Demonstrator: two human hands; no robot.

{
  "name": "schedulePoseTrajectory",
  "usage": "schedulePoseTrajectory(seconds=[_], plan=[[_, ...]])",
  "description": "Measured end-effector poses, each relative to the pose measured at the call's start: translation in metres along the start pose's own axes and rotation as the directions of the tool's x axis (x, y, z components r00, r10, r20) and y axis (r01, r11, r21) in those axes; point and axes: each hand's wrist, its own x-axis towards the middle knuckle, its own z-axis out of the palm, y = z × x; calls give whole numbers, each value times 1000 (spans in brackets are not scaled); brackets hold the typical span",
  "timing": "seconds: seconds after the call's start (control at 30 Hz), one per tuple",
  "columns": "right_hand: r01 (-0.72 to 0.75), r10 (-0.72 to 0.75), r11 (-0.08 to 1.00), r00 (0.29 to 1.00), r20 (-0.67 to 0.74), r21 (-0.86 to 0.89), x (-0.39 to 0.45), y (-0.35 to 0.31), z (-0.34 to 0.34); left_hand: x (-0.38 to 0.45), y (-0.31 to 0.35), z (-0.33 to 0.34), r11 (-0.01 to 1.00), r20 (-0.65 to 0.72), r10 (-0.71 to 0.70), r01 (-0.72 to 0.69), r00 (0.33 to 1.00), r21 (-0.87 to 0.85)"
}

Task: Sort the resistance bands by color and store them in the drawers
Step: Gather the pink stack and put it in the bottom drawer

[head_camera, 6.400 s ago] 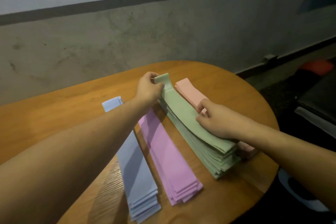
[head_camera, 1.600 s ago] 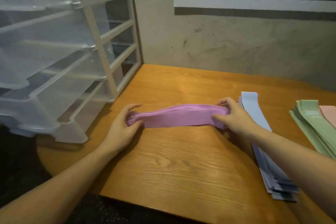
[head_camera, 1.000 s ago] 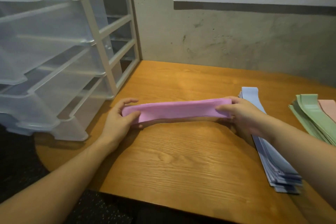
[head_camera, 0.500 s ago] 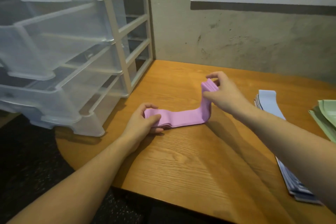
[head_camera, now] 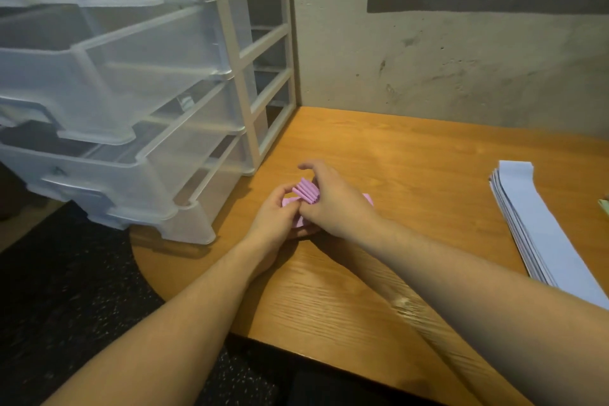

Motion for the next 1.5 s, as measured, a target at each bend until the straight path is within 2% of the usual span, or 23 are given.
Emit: schedulePoseTrajectory(seconds=[0.07, 0.17, 0.27, 0.33, 0.47, 0.57, 0.63, 0.73, 0.83, 0.97, 1.07, 1.17, 1.23, 1.33, 1.43, 1.5], plan=[[-6, 6, 1000, 1000, -4, -2, -1, 2, 1, -2, 5, 0, 998, -9, -40, 39, 999, -41], [-51, 52, 997, 998, -19, 52, -3, 0, 4, -4, 8, 0, 994, 62, -68, 73, 996, -83], [-39, 37, 998, 998, 52, 48, -6, -3, 6, -2, 3, -2, 997, 37, -45, 42, 998, 68], [-31, 28, 999, 994, 105, 32, -8, -4, 2, -1, 0, -4, 995, 15, -39, 37, 999, 90], [-107, 59, 968, 976, 211, 226, -10, 9, -16, -2, 0, -3, 998, 55, -51, 49, 997, 33], [-61, 55, 991, 997, 49, 120, -7, 32, -31, -6, -2, 2, 990, -14, 36, -34, 999, 134], [-94, 94, 996, 995, -28, 13, -6, 50, -42, -10, -5, 3, 975, -18, 118, -113, 993, 191], [-203, 201, 979, 976, 80, 16, -10, 72, -57, -12, -14, 3, 940, 29, 230, -230, 973, 254], [-143, 147, 989, 969, 200, -33, -19, 82, -60, -14, -18, 1, 900, 83, 312, -322, 947, 294], [-130, 118, 981, 989, 89, 147, -25, 90, -60, -15, -22, 1, 839, 108, 429, -439, 897, 322], [-89, 72, 967, 994, 79, 239, -32, 94, -61, -20, -22, -3, 761, 124, 522, -526, 844, 378], [8, -16, 997, 994, 106, 79, -38, 97, -63, -24, -22, -11, 728, 201, 497, -532, 844, 432], [57, -55, 998, 992, 117, -14, -41, 100, -62, -27, -23, -15, 749, 215, 445, -492, 870, 444], [51, -53, 999, 989, 138, 20, -42, 104, -58, -27, -24, -16, 768, 211, 362, -419, 908, 484], [-51, 35, 995, 983, 179, 83, -42, 102, -60, -26, -22, -13, 748, 221, 320, -388, 921, 538], [-72, 59, 996, 978, 199, 57, -42, 100, -62, -27, -19, -14, 759, 209, 304, -369, 929, 536]])
